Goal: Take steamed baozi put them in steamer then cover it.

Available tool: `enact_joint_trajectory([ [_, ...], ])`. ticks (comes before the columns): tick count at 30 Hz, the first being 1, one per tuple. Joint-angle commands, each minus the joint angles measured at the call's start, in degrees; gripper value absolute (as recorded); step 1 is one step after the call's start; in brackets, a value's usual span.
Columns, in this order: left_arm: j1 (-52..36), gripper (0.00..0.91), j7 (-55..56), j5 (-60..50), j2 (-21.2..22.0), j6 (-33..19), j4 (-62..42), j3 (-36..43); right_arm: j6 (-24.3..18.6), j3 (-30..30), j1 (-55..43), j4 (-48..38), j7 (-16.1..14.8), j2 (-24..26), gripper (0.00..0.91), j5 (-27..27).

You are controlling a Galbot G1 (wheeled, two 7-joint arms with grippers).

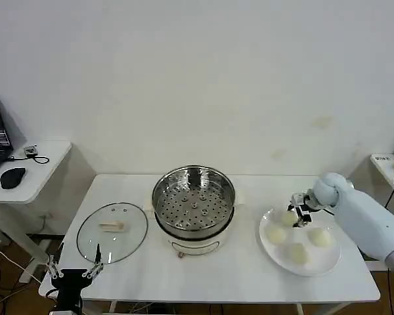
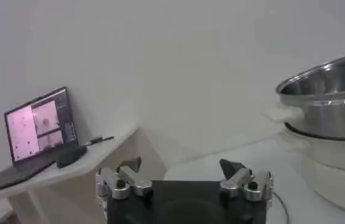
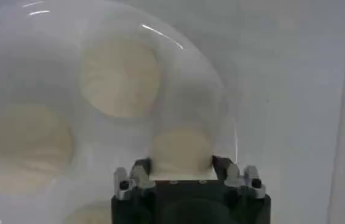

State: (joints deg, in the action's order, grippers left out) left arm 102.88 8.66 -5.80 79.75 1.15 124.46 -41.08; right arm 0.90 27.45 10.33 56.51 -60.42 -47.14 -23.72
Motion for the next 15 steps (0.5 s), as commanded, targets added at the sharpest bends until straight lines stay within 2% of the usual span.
enact_joint_trajectory([
  [1, 0.03, 0.907, 0.0, 0.03, -0.04, 0.08, 0.23, -0.06, -0.01, 0.18, -0.07, -0.74, 0.14, -0.72, 0.584, -0.42],
  [8, 0.25, 0.907, -0.12, 0.24, -0.62, 0.19, 0.91, -0.55, 0.62, 2.15, -4.1, 5.23, -1.62, 3.5, 0.595, 3.22],
  [15, 0.05, 0.907, -0.14, 0.47, -1.13, 0.18, 0.53, -0.8, 1.43, 7.12, -16.37, 11.79, -2.86, 7.34, 0.595, 10.26],
])
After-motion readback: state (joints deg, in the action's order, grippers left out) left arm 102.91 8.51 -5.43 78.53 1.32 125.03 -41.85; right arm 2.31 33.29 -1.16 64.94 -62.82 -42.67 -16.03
